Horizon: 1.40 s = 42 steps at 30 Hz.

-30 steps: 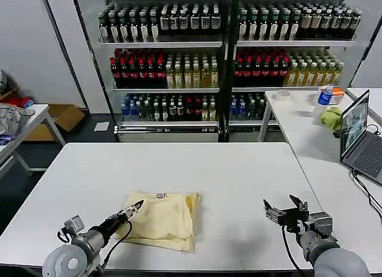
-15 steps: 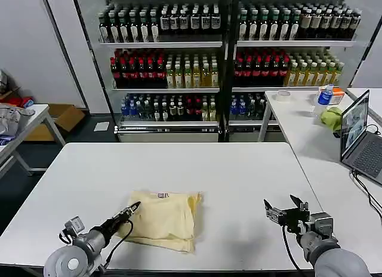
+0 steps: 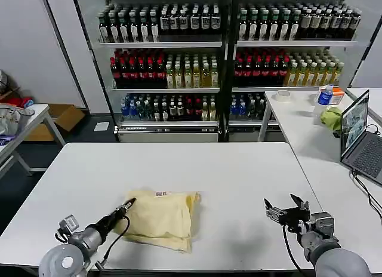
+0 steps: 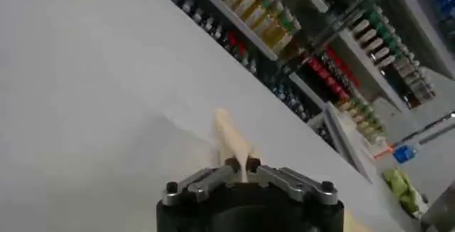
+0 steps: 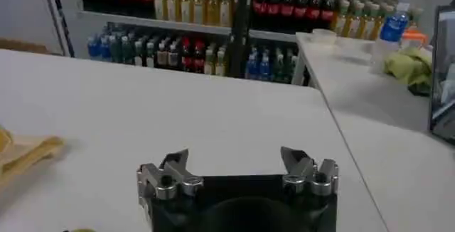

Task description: Fold and organize the clothes.

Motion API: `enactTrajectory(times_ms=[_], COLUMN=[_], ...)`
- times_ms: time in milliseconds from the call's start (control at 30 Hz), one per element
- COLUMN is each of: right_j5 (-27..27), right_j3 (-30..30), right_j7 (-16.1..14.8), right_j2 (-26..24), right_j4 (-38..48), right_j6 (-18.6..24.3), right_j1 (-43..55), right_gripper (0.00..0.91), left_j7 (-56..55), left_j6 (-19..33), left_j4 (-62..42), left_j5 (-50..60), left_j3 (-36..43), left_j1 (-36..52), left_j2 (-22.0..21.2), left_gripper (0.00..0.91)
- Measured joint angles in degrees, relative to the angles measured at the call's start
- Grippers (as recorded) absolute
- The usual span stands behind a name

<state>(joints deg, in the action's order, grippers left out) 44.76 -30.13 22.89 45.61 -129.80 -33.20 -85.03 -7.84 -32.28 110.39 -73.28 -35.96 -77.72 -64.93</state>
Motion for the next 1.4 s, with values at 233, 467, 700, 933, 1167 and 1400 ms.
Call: enactTrajectory(times_ms=[233, 467, 700, 933, 1167, 1400], right_j5=[0.0, 0.2, -0.3, -0.9, -1.2, -1.4], right_j3=[0.1, 0.5, 0.8, 0.4, -0.5, -0.7], right_j7=[-0.4, -0.5, -0.4, -0.4, -0.3, -0.3], right_j2=[0.3, 0.5, 1.3, 2.2, 2.4, 2.7], right_j4=[0.0, -0.1, -0.5, -1.0, -1.2, -0.9], right_j6=[0.0, 0.0, 0.0, 0.0, 0.0, 0.0], right_j1=[0.3, 1.1, 1.1, 0.3, -0.6, -0.9], right_gripper=[0.907, 0.907, 0.907, 0.907, 0.907, 0.907], left_j7=[-0.6, 0.2, 1.6, 4.0, 4.3, 3.6], left_j6=[-0.5, -0.6, -0.4, 2.3, 5.3, 5.8], left_j4=[-0.6, -2.5, -0.8, 2.0, 3.1, 7.0], left_j5=[-4.7, -6.7, -3.3, 11.7, 28.9, 36.6], left_j3=[-7.4, -19.0, -24.4, -16.4, -2.9, 6.5], left_j1=[0.9, 1.4, 2.3, 0.2, 0.2, 2.2], left_j2=[3.6, 11.7, 19.0, 19.2, 16.2, 14.9], left_gripper=[0.010, 0.010, 0.010, 0.010, 0.010, 0.020])
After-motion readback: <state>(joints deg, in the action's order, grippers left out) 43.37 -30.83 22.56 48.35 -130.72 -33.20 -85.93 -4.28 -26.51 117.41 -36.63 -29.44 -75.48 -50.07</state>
